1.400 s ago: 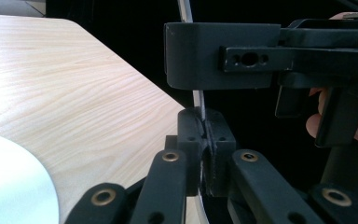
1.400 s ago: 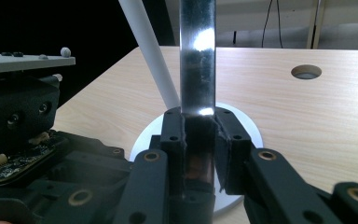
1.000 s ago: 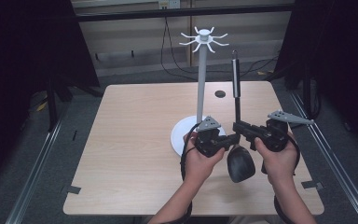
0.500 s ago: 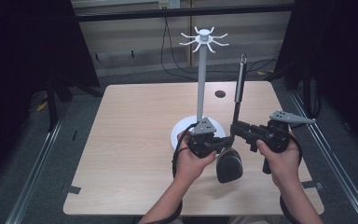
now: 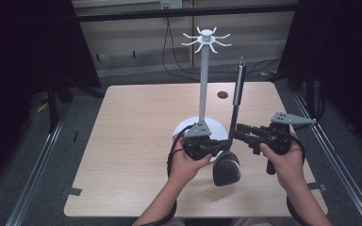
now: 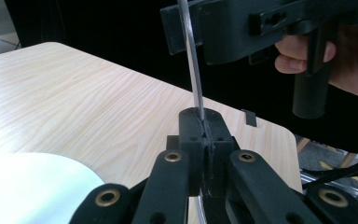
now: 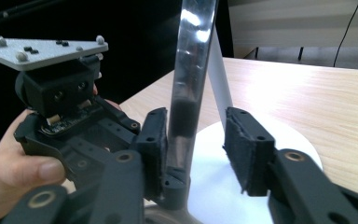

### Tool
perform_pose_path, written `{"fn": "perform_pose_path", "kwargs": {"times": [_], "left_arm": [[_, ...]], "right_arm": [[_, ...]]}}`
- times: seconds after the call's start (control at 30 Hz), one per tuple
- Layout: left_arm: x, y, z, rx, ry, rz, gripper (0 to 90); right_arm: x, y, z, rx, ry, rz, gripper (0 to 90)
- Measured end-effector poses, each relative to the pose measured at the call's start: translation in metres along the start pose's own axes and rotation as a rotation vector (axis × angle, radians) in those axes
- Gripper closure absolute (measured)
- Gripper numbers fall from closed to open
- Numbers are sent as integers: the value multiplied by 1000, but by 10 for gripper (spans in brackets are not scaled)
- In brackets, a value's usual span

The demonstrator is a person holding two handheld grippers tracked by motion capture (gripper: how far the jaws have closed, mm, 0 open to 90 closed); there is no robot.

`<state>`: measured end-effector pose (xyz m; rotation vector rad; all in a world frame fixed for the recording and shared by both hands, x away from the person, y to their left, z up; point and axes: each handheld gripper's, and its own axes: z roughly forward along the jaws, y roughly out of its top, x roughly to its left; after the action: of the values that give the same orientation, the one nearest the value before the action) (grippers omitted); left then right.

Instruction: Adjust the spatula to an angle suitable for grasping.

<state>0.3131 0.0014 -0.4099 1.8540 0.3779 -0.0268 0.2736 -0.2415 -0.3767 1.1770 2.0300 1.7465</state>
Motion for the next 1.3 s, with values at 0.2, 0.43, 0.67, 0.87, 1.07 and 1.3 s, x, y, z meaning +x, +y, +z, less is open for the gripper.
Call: {"fn": "perform_pose_path", "kwargs": {"times": [0.2,0.43,0.67,0.87,1.07,1.3], "left_arm": [[2,-1,-5,-16,-14,-5,884],[4,0,-13,-10,-8,9,884],[3,4,-20,-13,1,43,884],[1,7,-24,-3,9,71,884],[0,8,-25,-9,8,70,883],[0,10,-27,-11,9,80,883]], "right_arm": [[1,1,5,10,52,-1,682],[6,3,13,21,81,-6,751],[14,8,16,20,82,-18,771],[20,10,15,6,82,-40,772],[22,11,14,2,79,-47,773],[27,14,15,5,74,-70,775]]}}
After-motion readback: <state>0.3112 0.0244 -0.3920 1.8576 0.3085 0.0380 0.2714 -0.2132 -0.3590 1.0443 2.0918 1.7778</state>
